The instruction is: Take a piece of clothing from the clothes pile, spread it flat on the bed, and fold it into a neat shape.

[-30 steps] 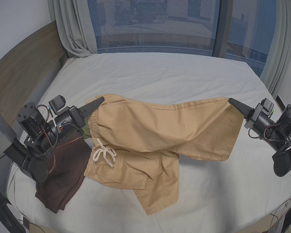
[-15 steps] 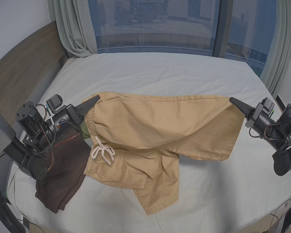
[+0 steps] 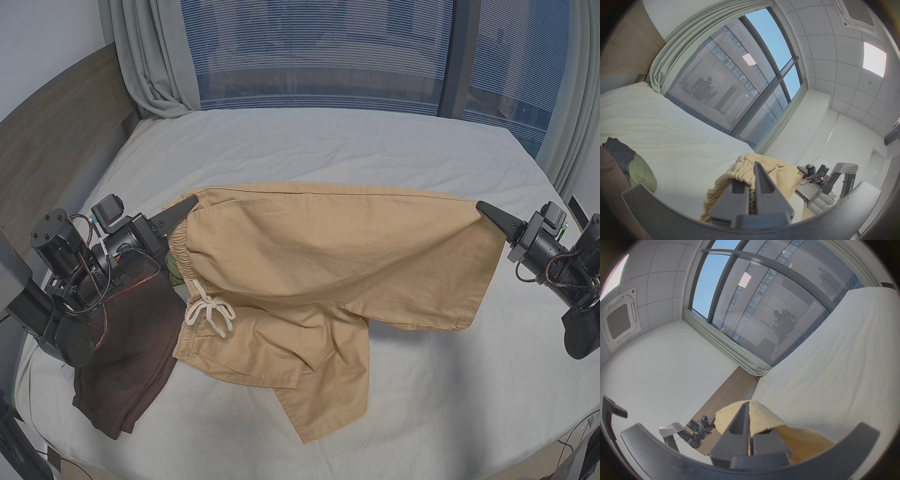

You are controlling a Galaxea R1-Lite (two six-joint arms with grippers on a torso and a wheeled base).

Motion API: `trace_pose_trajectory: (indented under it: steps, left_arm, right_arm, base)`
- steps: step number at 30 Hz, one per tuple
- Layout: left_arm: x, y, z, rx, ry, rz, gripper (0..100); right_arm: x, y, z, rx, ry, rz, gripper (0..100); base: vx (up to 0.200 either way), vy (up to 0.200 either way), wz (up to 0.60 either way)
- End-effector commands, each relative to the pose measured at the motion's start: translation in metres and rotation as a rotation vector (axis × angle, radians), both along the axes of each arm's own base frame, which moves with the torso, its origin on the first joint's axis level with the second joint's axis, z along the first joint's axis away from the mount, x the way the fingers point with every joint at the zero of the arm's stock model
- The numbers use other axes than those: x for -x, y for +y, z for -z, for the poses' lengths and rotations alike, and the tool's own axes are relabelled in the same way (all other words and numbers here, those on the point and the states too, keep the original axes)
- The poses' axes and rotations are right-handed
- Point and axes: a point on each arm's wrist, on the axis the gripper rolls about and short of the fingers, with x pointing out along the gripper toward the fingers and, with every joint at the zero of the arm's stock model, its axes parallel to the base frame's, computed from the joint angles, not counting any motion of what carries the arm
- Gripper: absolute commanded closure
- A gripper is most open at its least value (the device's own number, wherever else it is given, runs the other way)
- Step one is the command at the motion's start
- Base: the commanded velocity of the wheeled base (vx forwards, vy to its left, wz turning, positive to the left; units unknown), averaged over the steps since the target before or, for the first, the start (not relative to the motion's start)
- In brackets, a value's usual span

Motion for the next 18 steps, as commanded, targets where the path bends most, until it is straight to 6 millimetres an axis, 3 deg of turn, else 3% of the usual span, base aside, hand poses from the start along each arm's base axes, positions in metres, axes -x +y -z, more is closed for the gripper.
trace_pose_trajectory:
  steps: [1, 18]
  left_arm:
    - [-0.004, 0.0018, 0.0027, -0.001, 0.005, -0.008, 100]
    - [-0.0056, 0.0066, 0.0021, 0.0, 0.002, -0.023, 100]
  right_arm:
    - [-0.002, -0.0009, 0.0029, 0.0, 0.011, 0.004, 100]
    - [-0.0036, -0.0008, 0.0055, 0.002, 0.019, 0.004, 100]
  base:
    - [0.0, 0.0, 0.0]
    - [0.0, 0.0, 0.0]
